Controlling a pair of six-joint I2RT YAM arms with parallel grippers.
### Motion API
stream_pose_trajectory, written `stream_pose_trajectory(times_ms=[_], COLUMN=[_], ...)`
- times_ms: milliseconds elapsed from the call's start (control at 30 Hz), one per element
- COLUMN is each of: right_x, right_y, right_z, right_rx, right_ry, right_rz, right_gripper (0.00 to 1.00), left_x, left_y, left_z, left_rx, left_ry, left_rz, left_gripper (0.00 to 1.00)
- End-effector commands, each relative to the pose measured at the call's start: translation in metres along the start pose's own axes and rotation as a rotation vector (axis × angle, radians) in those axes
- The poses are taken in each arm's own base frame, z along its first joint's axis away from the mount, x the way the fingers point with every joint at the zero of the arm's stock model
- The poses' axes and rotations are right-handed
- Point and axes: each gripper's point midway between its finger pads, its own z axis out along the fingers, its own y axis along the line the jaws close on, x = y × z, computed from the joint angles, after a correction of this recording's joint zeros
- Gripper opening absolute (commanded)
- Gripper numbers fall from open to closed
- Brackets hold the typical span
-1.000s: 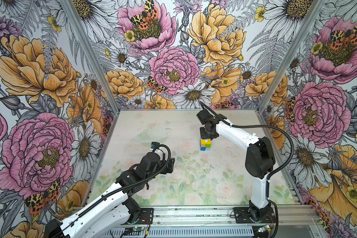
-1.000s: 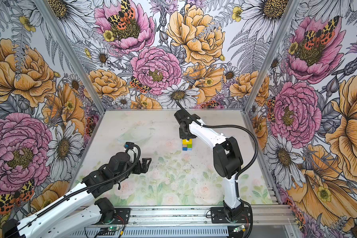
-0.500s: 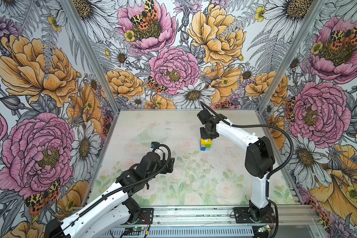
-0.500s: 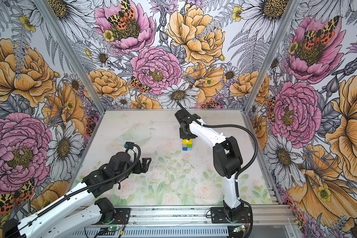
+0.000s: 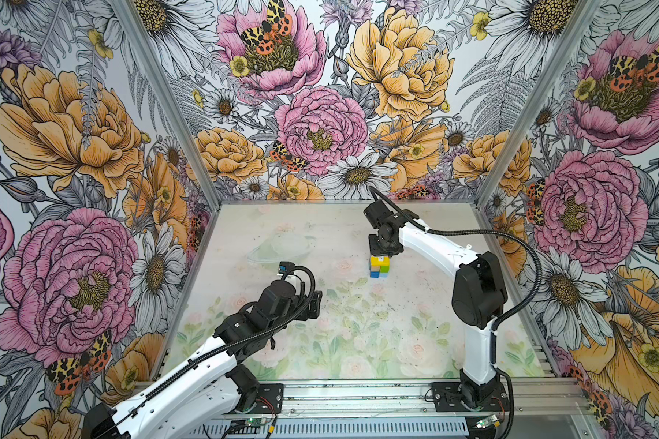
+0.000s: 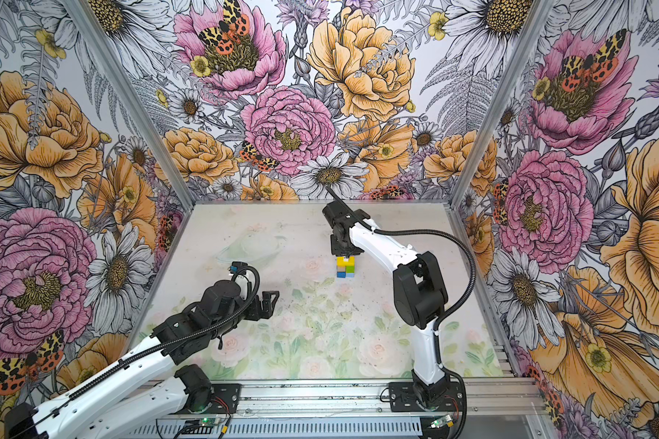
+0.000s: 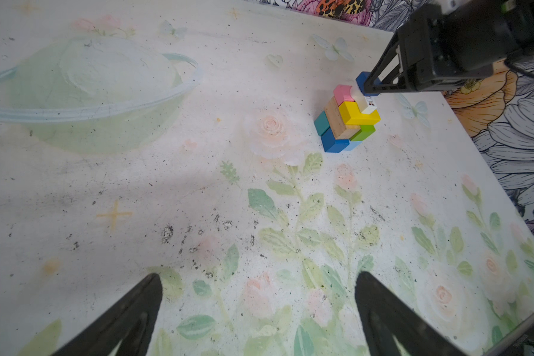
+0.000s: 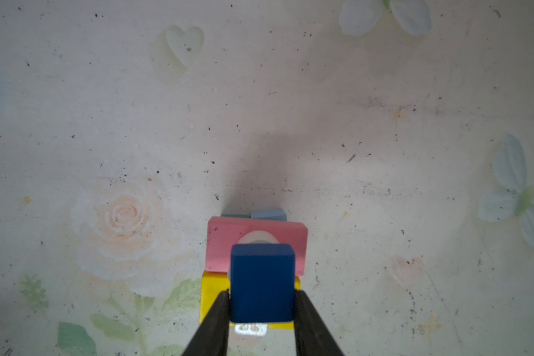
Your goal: Build the wood block tower
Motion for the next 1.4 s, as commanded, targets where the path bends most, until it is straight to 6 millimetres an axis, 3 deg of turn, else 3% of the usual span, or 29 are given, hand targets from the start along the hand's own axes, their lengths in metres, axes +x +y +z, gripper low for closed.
stream_pose_trajectory(times_ms=[0,267,500,600,733,833,900,1067,1200,1367], right_x=[-0.007,-0.006,-0.011,-0.017,-0.026,-0.026,-0.02,0.008,0.033,0.062], right_y=[0.002,0.003,0.002,-0.001,-0.008,-0.021,-0.033,-0.066,-0.09,-0.123], right_z=[0.004,0.005,-0.009,-0.029,-0.074,-0.108,-0.128,-0.156,-0.158,-0.142], right_rx=[-0.007,-0.011,-0.02,-0.033,-0.065,-0.064,-0.049,-0.049,-0.071,-0.027], right_ry=[-0.005,0.0,-0.032,-0.074,-0.167,-0.239,-0.281,-0.362,-0.402,-0.418], right_rz=[0.001,-0.002,-0.004,0.002,-0.002,-0.016,-0.025,0.01,0.075,0.171], right_gripper=[0.37,0.38,0.46,0.51,0.63,0.78,0.88,0.97,1.0,1.0], left_x=[-0.012,-0.012,-0.012,-0.014,-0.02,-0.026,-0.029,-0.043,-0.051,-0.062], left_y=[0.003,0.004,0.004,0.005,0.008,0.012,0.017,0.031,0.041,0.057], left_z=[-0.003,-0.003,-0.003,-0.004,-0.007,-0.009,-0.011,-0.018,-0.02,-0.024], left_rx=[-0.018,-0.024,-0.025,-0.029,-0.046,-0.071,-0.093,-0.17,-0.223,-0.315], left_ry=[-0.041,-0.041,-0.043,-0.047,-0.062,-0.078,-0.094,-0.169,-0.231,-0.309], left_rz=[-0.027,-0.029,-0.032,-0.033,-0.039,-0.048,-0.054,-0.077,-0.082,-0.071], left_gripper=[0.99,0.99,0.99,0.99,0.99,0.99,0.99,0.99,0.99,0.99])
